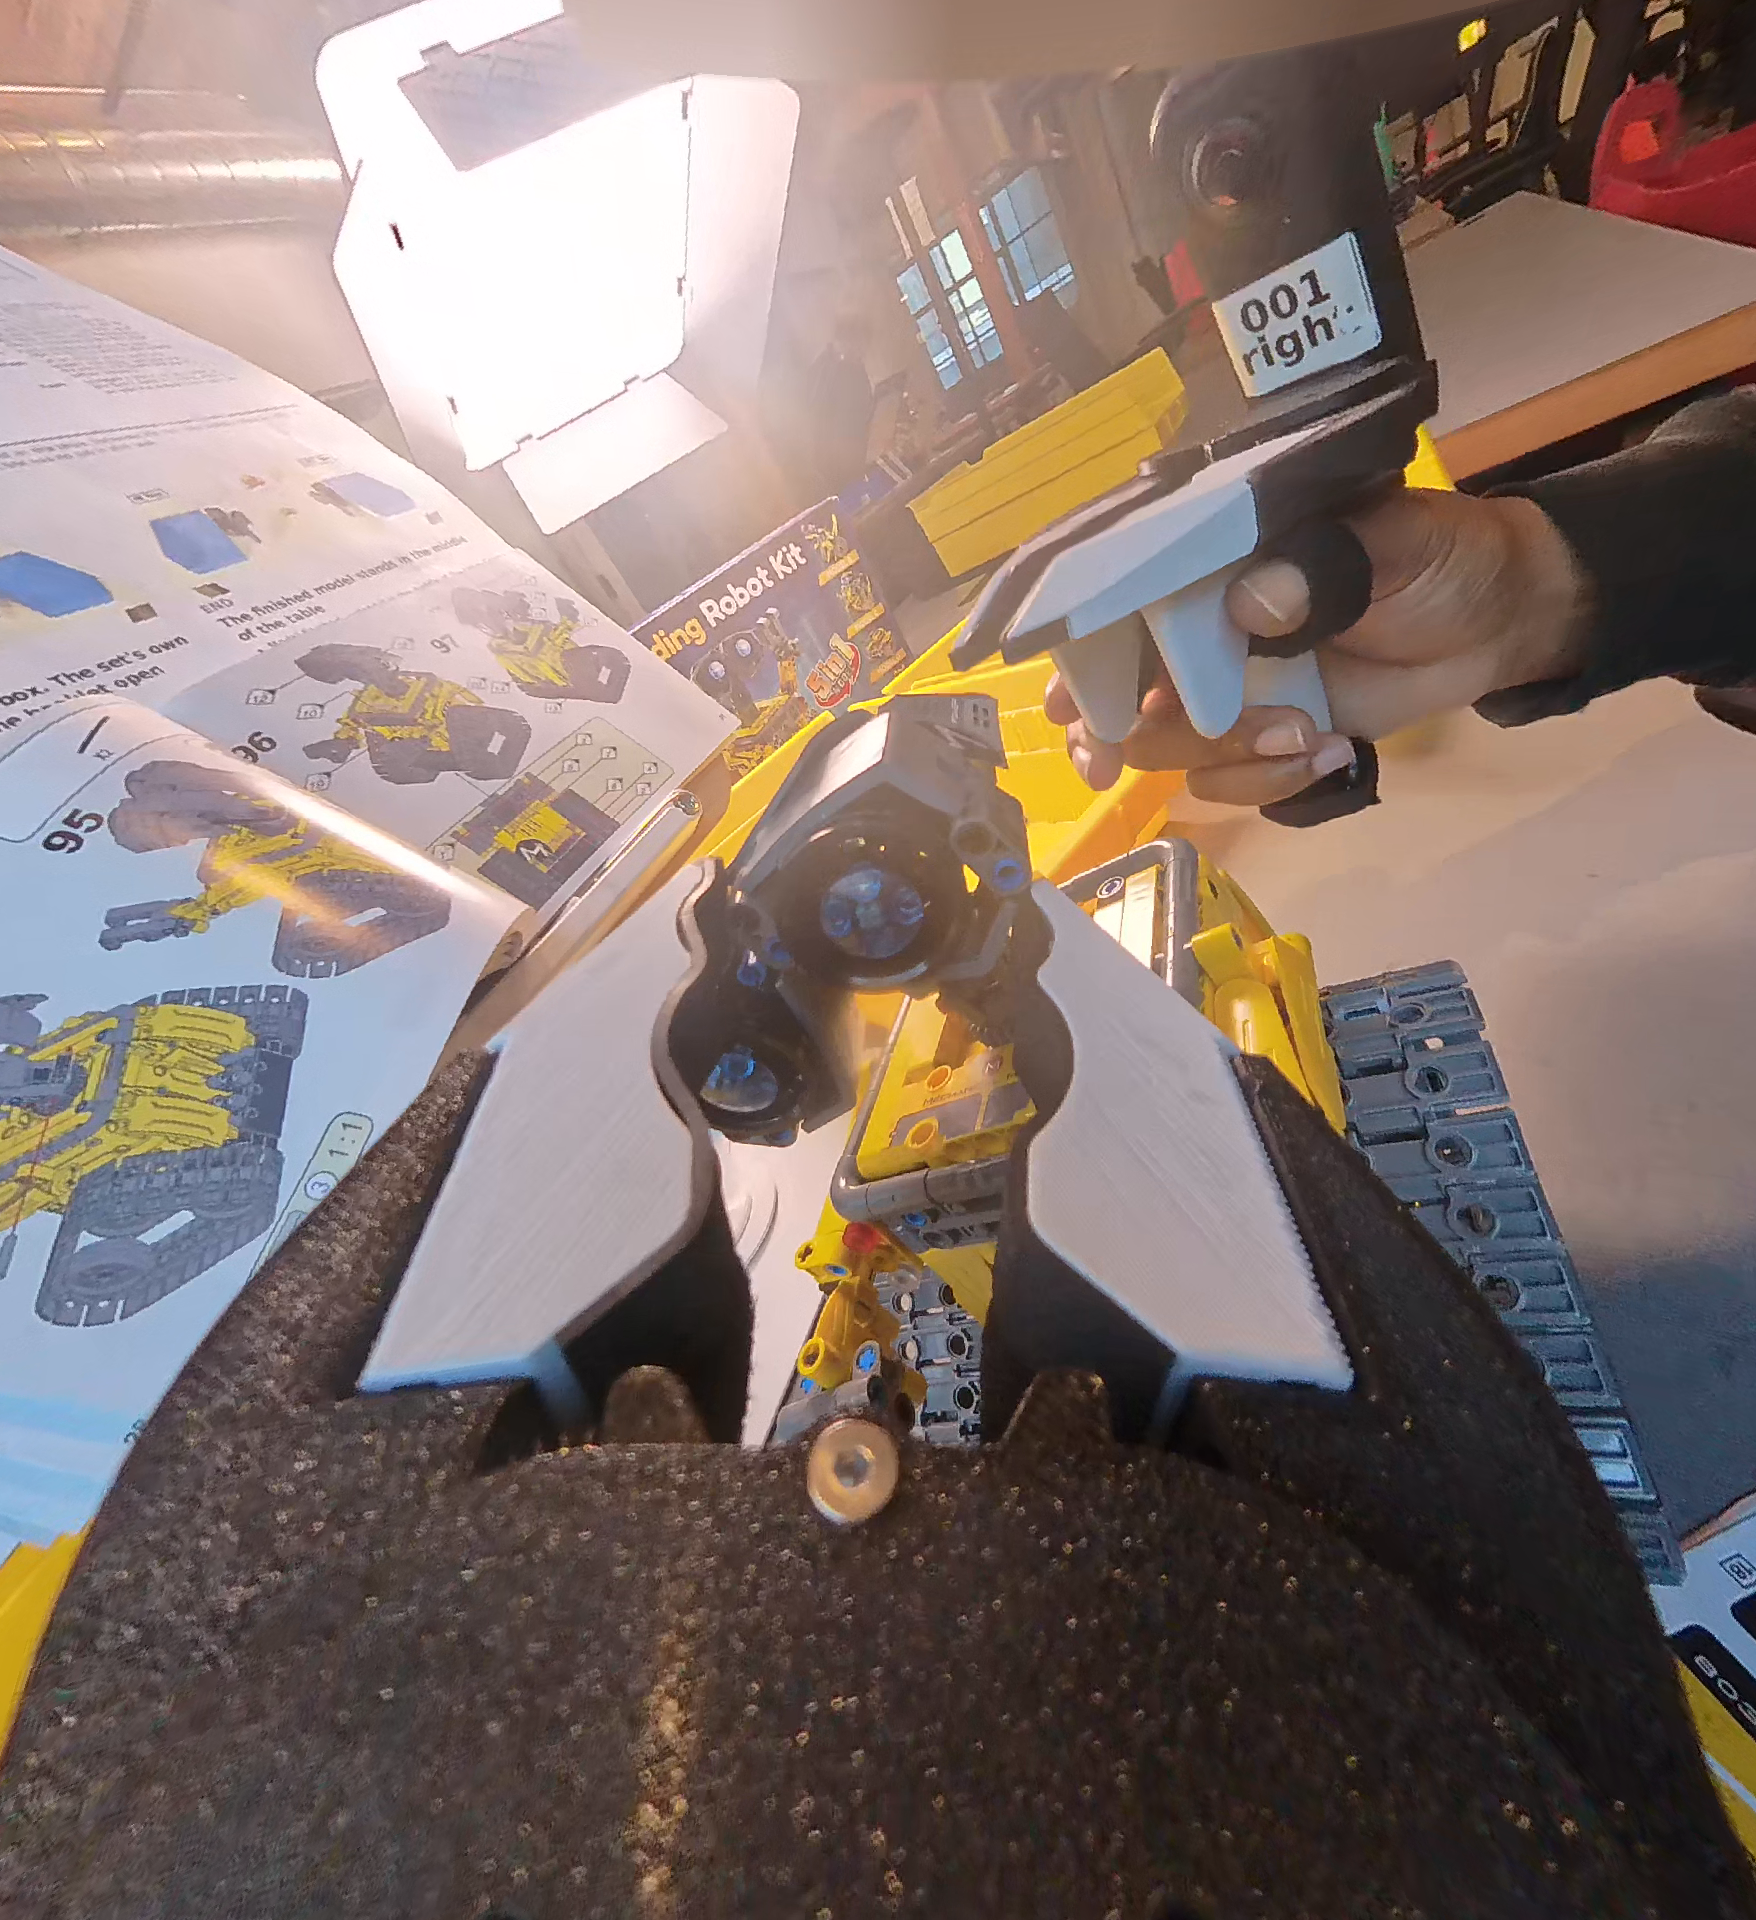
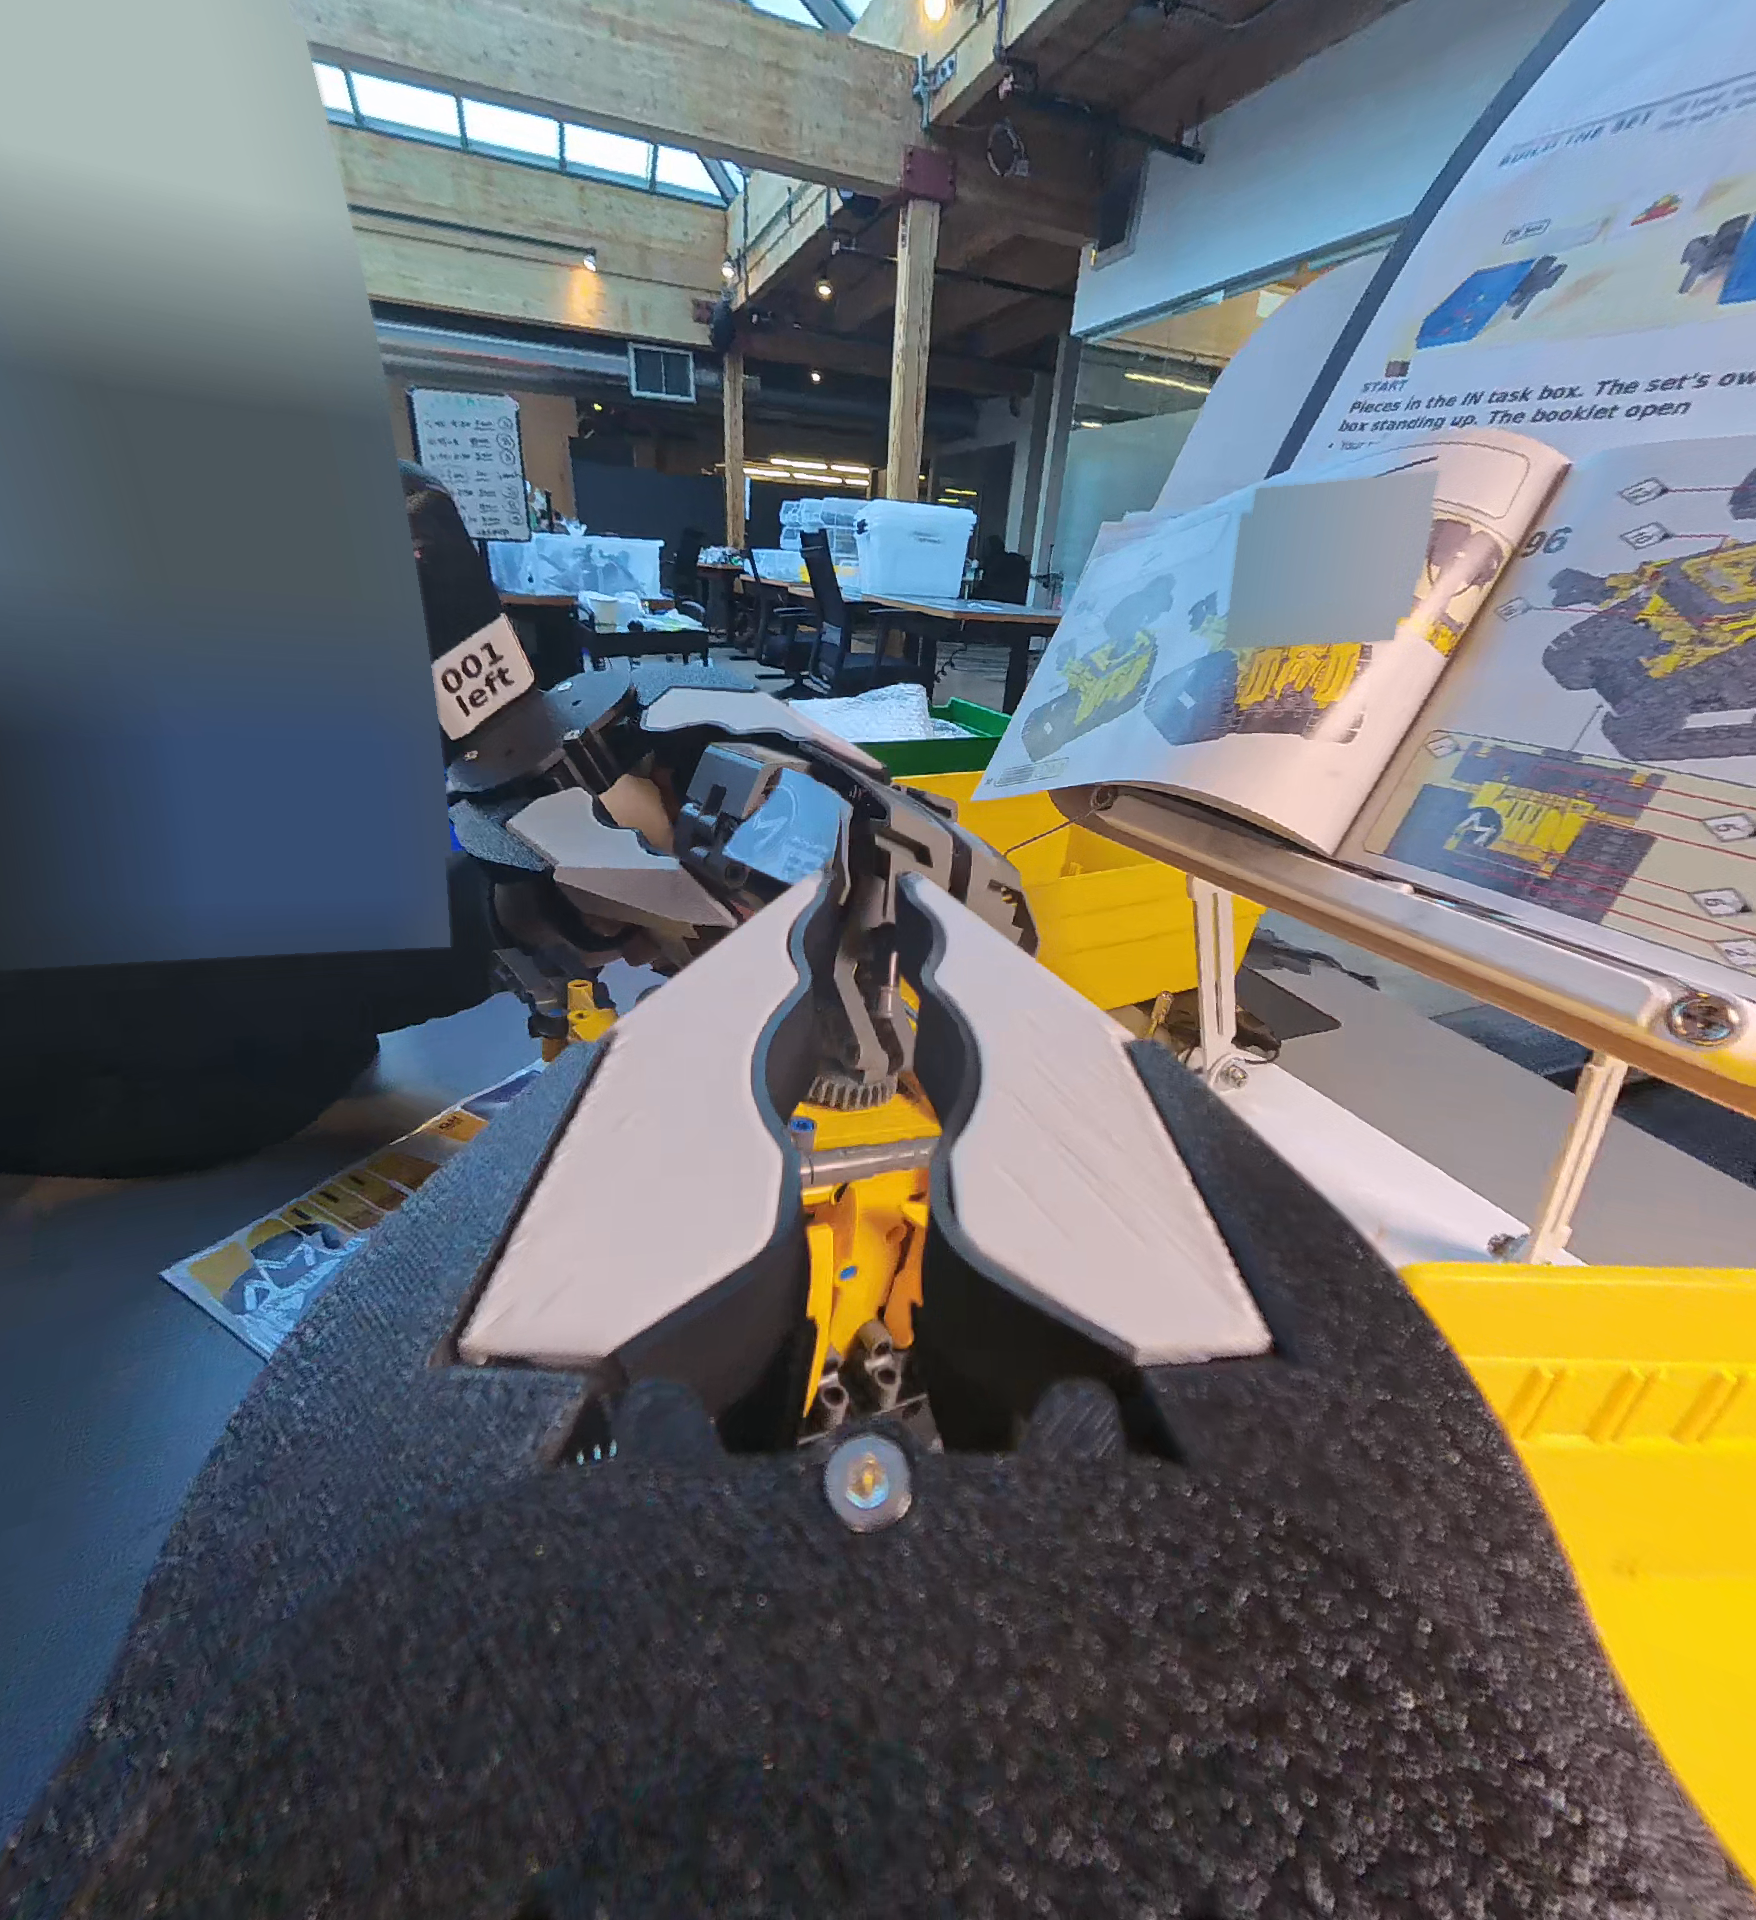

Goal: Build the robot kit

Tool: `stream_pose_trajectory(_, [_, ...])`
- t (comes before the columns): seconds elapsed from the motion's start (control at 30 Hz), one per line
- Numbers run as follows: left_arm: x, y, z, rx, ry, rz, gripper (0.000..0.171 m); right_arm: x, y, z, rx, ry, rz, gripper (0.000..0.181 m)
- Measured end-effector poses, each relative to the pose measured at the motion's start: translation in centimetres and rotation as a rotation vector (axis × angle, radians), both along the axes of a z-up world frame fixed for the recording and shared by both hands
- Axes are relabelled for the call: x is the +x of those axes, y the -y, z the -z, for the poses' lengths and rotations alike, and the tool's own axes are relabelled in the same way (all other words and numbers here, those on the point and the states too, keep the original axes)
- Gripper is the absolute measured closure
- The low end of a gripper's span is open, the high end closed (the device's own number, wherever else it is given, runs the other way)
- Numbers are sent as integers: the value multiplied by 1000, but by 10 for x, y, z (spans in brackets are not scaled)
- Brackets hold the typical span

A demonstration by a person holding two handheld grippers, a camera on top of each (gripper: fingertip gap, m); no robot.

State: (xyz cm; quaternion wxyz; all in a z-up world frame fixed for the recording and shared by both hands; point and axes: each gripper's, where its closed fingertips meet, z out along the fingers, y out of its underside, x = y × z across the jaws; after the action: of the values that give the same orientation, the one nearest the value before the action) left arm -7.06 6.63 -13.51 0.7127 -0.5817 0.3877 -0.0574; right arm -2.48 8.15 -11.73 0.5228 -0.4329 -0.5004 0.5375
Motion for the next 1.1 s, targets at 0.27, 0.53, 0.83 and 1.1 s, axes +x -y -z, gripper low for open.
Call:
stream_pose_trajectory(0.27, [0, -2, 0, -5, 7, -6, 119, -12, 32, -6, 163, -21, -17, 178])
stream_pose_trajectory(0.53, [-2, -1, 0, -10, 8, -12, 119, -3, -4, -2, 34, -20, 60, 181])
stream_pose_trajectory(0.83, [0, -2, 0, -13, 12, -11, 119, -22, 27, 0, 138, 4, 5, 181])
stream_pose_trajectory(1.1, [2, -2, 0, -10, 2, -18, 119, -31, 33, 5, 155, 41, 30, 181])
